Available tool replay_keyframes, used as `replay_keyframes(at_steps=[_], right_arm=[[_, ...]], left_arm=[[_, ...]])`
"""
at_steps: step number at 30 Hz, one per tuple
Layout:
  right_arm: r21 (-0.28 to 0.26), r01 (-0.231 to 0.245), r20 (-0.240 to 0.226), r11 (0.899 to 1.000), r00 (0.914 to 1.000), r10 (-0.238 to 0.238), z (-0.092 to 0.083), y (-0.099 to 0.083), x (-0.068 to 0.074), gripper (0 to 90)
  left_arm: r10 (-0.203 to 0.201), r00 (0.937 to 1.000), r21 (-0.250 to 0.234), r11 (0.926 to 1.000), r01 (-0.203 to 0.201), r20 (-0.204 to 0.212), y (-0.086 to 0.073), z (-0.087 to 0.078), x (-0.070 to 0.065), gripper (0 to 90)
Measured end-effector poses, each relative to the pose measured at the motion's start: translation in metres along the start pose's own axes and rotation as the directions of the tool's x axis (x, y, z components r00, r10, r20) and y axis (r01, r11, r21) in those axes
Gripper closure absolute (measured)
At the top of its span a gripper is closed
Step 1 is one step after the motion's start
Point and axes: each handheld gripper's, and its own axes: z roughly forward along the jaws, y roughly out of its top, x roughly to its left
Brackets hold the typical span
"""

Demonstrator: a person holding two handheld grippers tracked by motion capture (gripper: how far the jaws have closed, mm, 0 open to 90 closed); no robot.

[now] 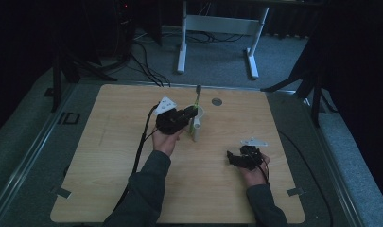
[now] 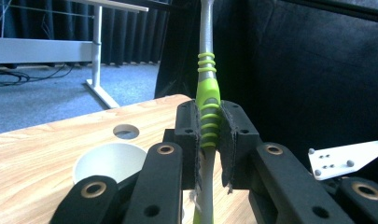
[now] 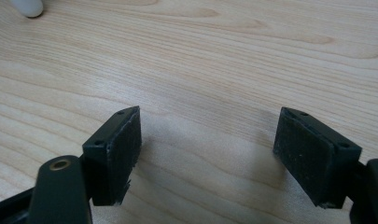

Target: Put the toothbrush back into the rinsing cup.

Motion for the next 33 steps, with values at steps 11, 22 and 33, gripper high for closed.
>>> replay_keyframes(at_steps=[11, 22, 33], right_arm=[[0.0, 0.0, -0.001, 1.0, 1.0, 0.0, 0.0, 0.0, 0.0, 22.9], [0.0, 0.0, -0.002, 1.0, 1.0, 0.0, 0.0, 0.0, 0.0, 22.9], [0.0, 0.001, -0.003, 1.0, 1.0, -0.001, 0.0, 0.001, 0.0, 22.8]], left_arm=[[0.016, 0.9998, -0.001, 0.9999, -0.016, 0.008, 0.006, 0.004, -0.002, 78.8], [0.016, 0.9999, -0.007, 0.9998, -0.016, 0.003, 0.007, 0.007, 0.0, 78.8], [0.027, 0.9996, -0.02, 0.9994, -0.027, 0.006, 0.014, 0.01, -0.001, 78.8]])
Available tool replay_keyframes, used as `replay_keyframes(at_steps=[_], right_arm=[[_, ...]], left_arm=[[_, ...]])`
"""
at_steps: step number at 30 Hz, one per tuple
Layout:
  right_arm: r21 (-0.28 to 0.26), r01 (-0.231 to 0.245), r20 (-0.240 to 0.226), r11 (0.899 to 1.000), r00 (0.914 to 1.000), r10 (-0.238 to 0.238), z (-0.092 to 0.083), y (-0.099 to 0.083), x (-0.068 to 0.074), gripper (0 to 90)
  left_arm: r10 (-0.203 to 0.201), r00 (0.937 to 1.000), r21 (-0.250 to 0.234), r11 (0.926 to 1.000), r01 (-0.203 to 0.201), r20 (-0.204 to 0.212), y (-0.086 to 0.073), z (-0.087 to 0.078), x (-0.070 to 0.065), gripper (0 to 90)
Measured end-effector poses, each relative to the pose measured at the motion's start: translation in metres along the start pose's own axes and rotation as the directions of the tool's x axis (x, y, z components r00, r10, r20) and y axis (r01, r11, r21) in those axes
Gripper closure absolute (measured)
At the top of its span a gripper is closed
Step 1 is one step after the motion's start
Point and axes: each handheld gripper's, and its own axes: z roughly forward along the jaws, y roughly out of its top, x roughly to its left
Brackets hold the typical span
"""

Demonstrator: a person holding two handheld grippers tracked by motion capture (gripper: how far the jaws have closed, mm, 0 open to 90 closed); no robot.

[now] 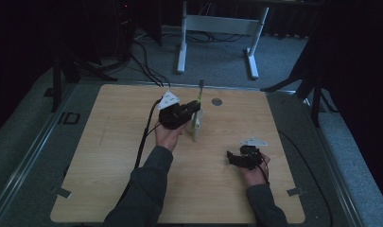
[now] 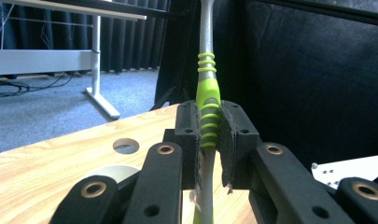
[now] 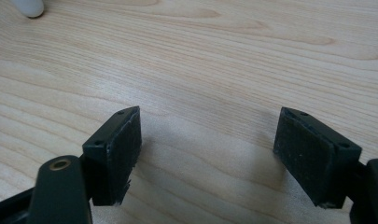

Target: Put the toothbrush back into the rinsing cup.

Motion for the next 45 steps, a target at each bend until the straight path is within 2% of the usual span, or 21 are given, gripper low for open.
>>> replay_keyframes(at_steps=[11, 45], right_arm=[[0.0, 0.0, -0.001, 1.0, 1.0, 0.0, 0.0, 0.0, 0.0, 22.8], [0.0, 0.001, -0.001, 1.0, 1.0, -0.001, 0.0, 0.0, 0.0, 22.7]], left_arm=[[0.001, 1.0, -0.008, 1.0, -0.001, 0.005, -0.001, 0.005, -0.001, 78.8], [-0.003, 0.9996, -0.035, 0.9994, 0.002, -0.027, -0.006, 0.016, 0.007, 78.8]])
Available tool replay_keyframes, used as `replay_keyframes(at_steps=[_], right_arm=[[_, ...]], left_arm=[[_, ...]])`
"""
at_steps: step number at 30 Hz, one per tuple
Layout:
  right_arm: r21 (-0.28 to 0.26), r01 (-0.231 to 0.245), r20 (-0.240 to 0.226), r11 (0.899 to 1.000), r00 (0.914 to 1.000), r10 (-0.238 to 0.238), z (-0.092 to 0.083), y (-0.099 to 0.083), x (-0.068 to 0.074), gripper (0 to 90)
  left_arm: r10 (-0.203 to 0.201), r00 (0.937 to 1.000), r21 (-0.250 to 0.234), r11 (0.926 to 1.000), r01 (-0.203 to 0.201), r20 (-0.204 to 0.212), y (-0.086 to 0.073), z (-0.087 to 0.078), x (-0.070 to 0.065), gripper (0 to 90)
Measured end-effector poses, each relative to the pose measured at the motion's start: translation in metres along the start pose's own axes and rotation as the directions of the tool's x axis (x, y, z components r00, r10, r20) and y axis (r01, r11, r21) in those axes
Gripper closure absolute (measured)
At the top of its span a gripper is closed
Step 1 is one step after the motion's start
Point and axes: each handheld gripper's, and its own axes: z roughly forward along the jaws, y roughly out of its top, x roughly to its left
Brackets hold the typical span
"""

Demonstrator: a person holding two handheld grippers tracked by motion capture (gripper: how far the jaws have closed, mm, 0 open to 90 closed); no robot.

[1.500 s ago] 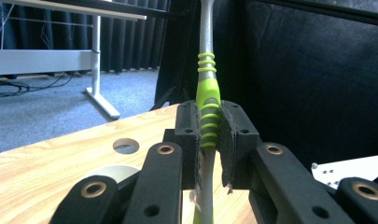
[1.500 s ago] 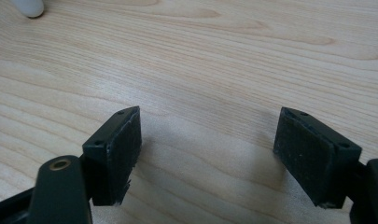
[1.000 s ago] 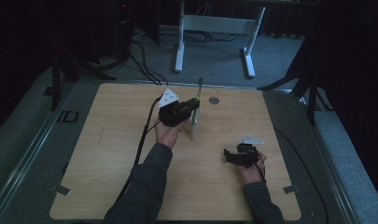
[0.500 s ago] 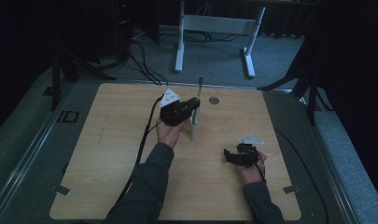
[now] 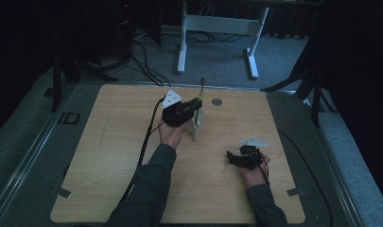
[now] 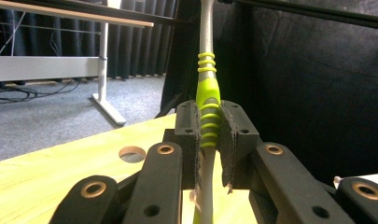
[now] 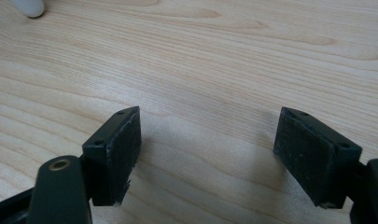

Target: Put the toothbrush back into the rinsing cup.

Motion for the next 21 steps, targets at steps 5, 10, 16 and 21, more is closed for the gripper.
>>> replay_keyframes(at_steps=[5, 10, 16, 21], right_arm=[[0.0, 0.0, 0.0, 1.0, 1.0, 0.0, 0.0, 0.0, 0.0, 22.7], [0.0, 0.0, 0.0, 1.0, 1.0, 0.0, 0.0, 0.0, 0.0, 22.7], [0.0, 0.0, 0.001, 1.0, 1.0, 0.0, -0.0001, 0.0, 0.0, 22.7], [0.0, 0.0, 0.0, 1.0, 1.0, 0.0, 0.0, 0.0, 0.0, 22.8]], left_arm=[[0.01, 0.9999, -0.006, 0.9999, -0.01, -0.004, -0.0001, 0.0001, 0.0014, 78.8], [0.009, 0.9999, -0.009, 0.9999, -0.009, -0.006, -0.0012, 0.0013, 0.0025, 78.7], [0.006, 1.0, -0.008, 0.9999, -0.006, -0.003, -0.0026, 0.003, 0.0042, 78.7], [0.015, 0.9999, -0.002, 0.9999, -0.015, 0.001, -0.0048, 0.0058, 0.0028, 78.6]])
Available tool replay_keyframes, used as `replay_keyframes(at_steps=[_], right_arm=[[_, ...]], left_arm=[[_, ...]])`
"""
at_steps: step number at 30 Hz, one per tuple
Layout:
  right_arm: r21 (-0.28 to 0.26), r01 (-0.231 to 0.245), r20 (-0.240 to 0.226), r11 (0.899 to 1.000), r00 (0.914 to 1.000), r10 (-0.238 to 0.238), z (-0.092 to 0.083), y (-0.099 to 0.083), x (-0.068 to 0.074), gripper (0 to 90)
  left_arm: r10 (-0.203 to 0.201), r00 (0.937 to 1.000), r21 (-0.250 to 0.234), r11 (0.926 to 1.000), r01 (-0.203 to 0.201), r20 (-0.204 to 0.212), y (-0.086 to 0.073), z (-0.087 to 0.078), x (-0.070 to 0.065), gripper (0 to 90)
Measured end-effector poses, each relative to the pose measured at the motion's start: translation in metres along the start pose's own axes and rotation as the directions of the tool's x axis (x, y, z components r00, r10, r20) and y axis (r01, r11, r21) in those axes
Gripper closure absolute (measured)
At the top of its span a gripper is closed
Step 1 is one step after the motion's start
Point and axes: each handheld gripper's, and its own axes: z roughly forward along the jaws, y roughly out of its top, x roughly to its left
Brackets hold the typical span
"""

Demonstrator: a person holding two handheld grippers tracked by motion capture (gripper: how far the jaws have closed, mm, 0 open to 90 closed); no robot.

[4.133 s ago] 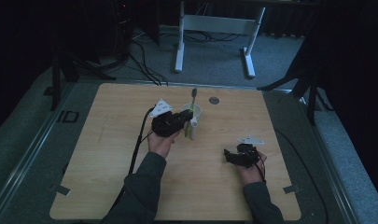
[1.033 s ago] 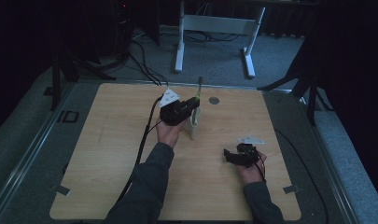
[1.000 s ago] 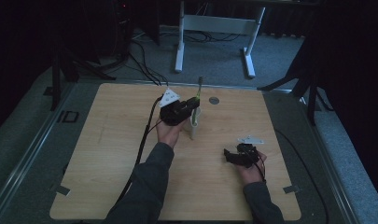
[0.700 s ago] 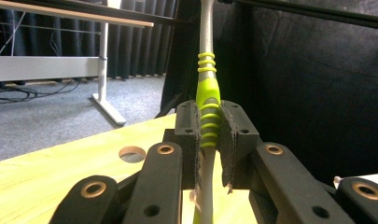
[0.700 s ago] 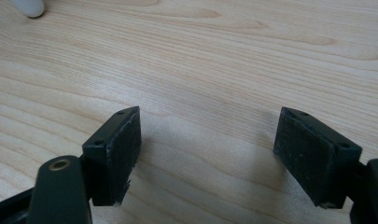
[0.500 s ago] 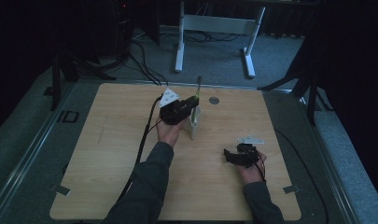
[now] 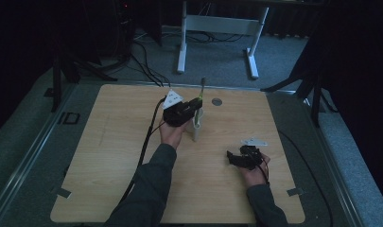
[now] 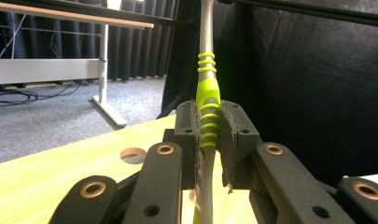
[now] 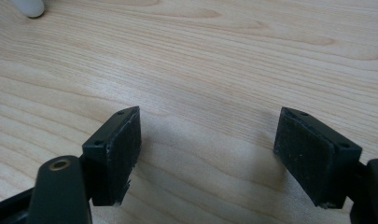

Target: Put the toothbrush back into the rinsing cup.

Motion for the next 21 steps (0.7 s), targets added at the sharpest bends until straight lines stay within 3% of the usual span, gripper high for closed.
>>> replay_keyframes(at_steps=[21], right_arm=[[0.0, 0.001, -0.001, 1.0, 1.0, -0.001, 0.0, 0.0, -0.0001, 22.7]], left_arm=[[-0.001, 0.9999, 0.018, 0.9998, 0.001, 0.013, -0.0078, 0.0071, 0.0017, 78.6]])
